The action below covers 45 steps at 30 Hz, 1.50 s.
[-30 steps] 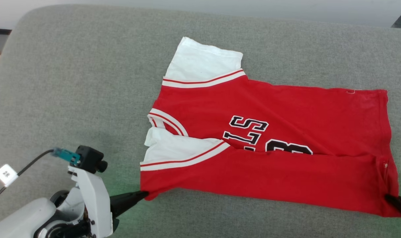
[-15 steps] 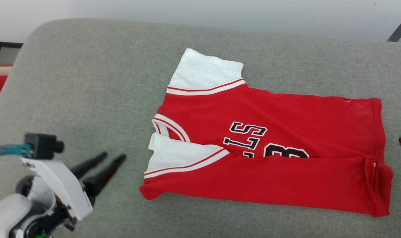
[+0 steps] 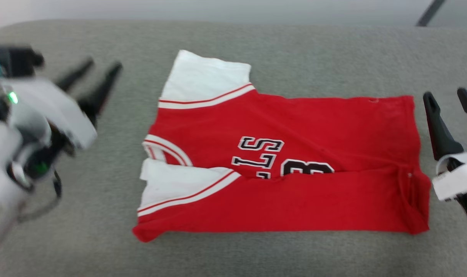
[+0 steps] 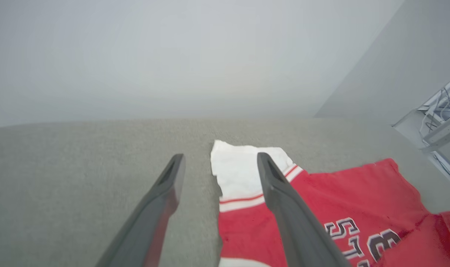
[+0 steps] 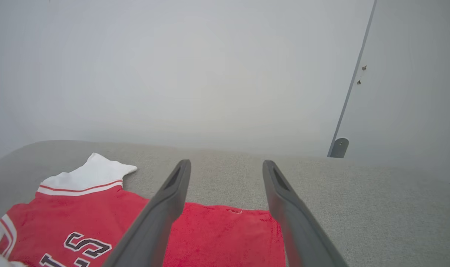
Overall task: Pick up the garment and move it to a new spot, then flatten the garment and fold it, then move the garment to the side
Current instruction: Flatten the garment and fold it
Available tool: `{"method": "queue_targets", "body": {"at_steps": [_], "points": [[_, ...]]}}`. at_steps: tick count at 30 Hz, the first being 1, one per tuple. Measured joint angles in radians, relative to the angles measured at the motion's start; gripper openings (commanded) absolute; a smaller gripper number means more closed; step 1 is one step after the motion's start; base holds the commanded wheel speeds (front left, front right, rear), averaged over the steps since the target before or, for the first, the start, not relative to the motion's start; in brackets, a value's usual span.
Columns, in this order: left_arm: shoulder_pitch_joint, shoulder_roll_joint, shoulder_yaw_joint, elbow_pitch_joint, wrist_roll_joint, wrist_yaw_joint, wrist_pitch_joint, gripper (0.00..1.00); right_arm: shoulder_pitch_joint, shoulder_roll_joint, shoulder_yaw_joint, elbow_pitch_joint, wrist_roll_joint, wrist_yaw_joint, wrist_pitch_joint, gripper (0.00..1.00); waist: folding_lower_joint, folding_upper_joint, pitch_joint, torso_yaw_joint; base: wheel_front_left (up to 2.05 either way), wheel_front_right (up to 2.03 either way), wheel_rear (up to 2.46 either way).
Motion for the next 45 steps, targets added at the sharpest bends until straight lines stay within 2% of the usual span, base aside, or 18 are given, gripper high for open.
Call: {"method": "queue_targets", "body": {"at_steps": [4,10,14,20,23,27,28,29,30,36,40,45], "points": [[-0.163,-0.048,-0.021,0.173,0.072,-0.033,0.039,1.00,-0.045,0.030,0.023,0.007,-0.021,0.000,-0.072,1.00,0.0000,0.0000,0.032,-0.050,0.00,0.00,0.00],[-0.352,-0.107,-0.096,0.369,0.121,-0.087,0.195,1.00,-0.071,0.058,0.054,0.010,-0.037,0.000,-0.127,1.00,0.0000,0.0000,0.088,-0.130,0.00,0.00,0.00],[-0.456,-0.114,-0.146,0.454,0.126,-0.096,0.330,1.00,-0.081,0.073,0.066,0.010,-0.037,0.000,-0.143,1.00,0.0000,0.0000,0.135,-0.176,0.00,0.00,0.00],[-0.542,-0.094,-0.236,0.529,0.091,-0.099,0.596,1.00,-0.088,0.087,0.084,0.017,-0.034,0.000,-0.153,1.00,0.0000,0.0000,0.207,-0.240,0.00,0.00,0.00],[-0.574,-0.074,-0.256,0.558,0.065,-0.099,0.685,1.00,-0.095,0.089,0.092,0.019,-0.032,0.000,-0.156,1.00,0.0000,0.0000,0.239,-0.268,0.00,0.00,0.00],[-0.595,-0.054,-0.259,0.551,0.011,-0.099,0.744,1.00,-0.094,0.090,0.097,0.024,-0.029,0.000,-0.156,1.00,0.0000,0.0000,0.275,-0.297,0.00,0.00,0.00],[-0.596,-0.049,-0.258,0.540,-0.005,-0.099,0.750,0.91,-0.094,0.090,0.097,0.026,-0.027,0.000,-0.156,1.00,0.0000,0.0000,0.283,-0.303,0.00,0.00,0.00],[-0.596,-0.045,-0.255,0.529,-0.022,-0.098,0.759,0.40,-0.095,0.090,0.095,0.028,-0.023,0.000,-0.156,1.00,0.0000,0.0000,0.290,-0.307,0.00,0.00,0.00],[-0.597,-0.041,-0.253,0.523,-0.038,-0.098,0.769,0.00,-0.095,0.090,0.094,0.031,-0.021,0.000,-0.155,1.00,0.0000,0.0000,0.296,-0.309,0.00,0.00,0.00],[-0.603,-0.055,-0.267,0.473,-0.072,-0.099,0.769,0.00,-0.192,0.055,0.120,0.043,0.025,0.000,-0.051,1.00,0.0000,0.0000,0.309,-0.294,0.00,0.00,0.00],[-0.614,-0.068,-0.280,0.440,-0.085,-0.099,0.749,0.00,-0.327,0.003,0.178,0.109,0.034,0.000,0.131,1.00,0.0000,0.0000,0.317,-0.273,0.00,0.00,0.00],[-0.632,-0.094,-0.298,0.411,-0.095,-0.099,0.722,0.00,-0.516,-0.044,0.242,0.259,0.074,0.000,0.386,1.00,0.0000,0.0000,0.329,-0.238,0.00,0.00,0.00]]}}
